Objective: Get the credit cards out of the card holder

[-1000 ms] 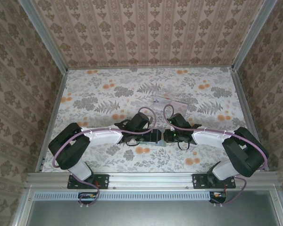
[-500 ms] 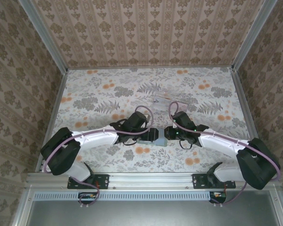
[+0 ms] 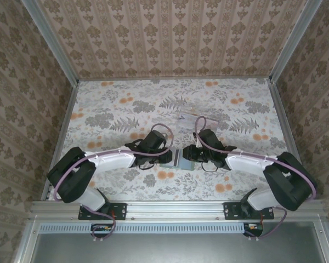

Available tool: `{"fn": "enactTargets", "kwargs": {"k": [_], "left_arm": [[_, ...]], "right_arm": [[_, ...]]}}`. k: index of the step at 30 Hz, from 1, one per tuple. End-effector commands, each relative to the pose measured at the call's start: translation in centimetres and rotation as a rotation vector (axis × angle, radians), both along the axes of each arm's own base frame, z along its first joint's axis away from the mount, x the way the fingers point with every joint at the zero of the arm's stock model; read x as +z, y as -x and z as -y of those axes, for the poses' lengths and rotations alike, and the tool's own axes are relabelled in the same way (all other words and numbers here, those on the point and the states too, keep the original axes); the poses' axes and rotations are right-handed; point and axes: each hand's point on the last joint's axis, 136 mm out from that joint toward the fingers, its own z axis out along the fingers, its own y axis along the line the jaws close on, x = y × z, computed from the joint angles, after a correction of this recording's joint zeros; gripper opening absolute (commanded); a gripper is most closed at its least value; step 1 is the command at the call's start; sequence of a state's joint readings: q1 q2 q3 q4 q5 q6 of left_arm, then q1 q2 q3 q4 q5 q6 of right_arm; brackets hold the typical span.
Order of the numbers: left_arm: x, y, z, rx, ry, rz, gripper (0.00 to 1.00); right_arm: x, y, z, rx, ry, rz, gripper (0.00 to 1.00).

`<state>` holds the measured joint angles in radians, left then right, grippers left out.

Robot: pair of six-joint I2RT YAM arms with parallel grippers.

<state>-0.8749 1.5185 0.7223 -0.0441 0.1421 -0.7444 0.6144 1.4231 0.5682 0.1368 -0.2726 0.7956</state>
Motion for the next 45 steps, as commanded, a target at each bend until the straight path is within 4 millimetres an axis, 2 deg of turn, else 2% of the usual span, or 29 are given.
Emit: {"fn": "enactTargets", "kwargs": {"k": [1,13,25,30,37,45], "left_arm": [[-1.1,-0.1,-0.4,0.010,-0.006,-0.018,0.25],[-3.3,0.6,-1.4,0.037,-0.034,-0.078,0.23],[-3.2,0.8,-1.1,0.033,-0.027,-0.081,0.23],[-3.0,0.8,-1.1,0.034,-0.026,-0.078,0.22],[-2.9,0.8,-1.1,0.033,-0.026,-0.077,0.22],[-3.1,0.9,-1.7,0.046,-0.044,-0.077,0.22]], "right_arm": [[0.0,0.1,-1.7,-0.005,-0.102,-0.038,0.25],[-2.5,0.0,-2.7,-0.032,-0.118,-0.115,0.26],[-3.4,-0.1,-3.3,-0.035,-0.140,-0.146,0.24],[-3.5,0.0,-3.1,-0.041,-0.137,-0.148,0.16],[-3.6,0.2,-2.9,-0.041,-0.128,-0.150,0.00],[-3.4,0.6,-0.9,-0.069,-0.115,-0.135,0.00]]}}
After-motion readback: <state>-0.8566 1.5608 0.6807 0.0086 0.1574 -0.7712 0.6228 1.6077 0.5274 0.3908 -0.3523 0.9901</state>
